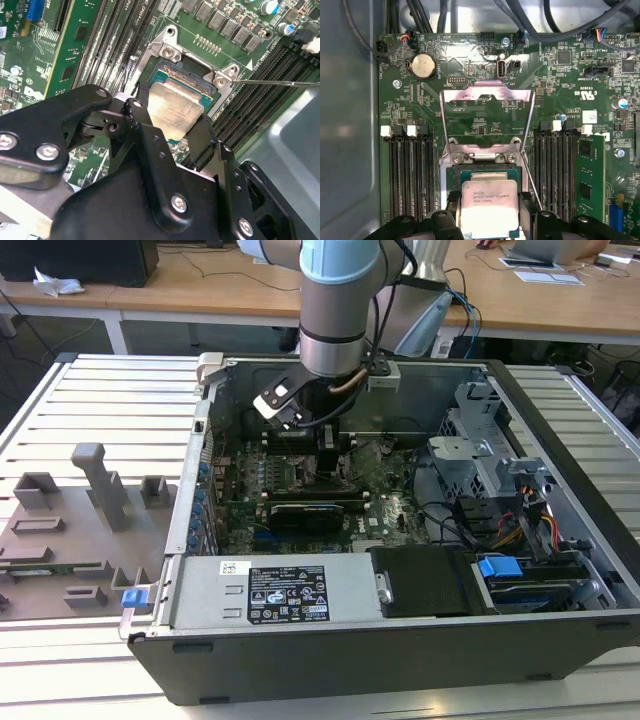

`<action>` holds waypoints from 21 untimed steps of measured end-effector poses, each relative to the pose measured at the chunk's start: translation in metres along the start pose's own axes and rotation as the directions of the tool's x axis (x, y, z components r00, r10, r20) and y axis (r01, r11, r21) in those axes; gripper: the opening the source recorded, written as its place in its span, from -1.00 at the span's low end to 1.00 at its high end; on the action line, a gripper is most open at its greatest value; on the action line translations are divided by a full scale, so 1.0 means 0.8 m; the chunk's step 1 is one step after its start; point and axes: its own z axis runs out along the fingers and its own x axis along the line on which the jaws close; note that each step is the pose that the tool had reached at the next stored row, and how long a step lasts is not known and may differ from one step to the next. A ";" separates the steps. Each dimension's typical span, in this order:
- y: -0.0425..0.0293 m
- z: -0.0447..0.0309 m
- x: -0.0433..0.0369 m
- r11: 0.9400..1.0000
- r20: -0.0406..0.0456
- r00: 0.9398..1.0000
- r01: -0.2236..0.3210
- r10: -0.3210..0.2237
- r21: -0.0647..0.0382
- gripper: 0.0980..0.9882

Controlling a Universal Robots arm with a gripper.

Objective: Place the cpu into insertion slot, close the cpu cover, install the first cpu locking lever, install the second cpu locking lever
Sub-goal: 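Place the cpu into insertion slot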

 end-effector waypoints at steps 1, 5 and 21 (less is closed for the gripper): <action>-0.0001 0.0028 0.000 1.000 0.000 1.000 0.000 0.000 0.000 0.00; -0.0002 0.0097 0.002 1.000 0.000 1.000 0.000 0.000 0.000 0.00; -0.0018 0.0149 0.002 1.000 0.002 1.000 0.000 0.000 0.000 0.17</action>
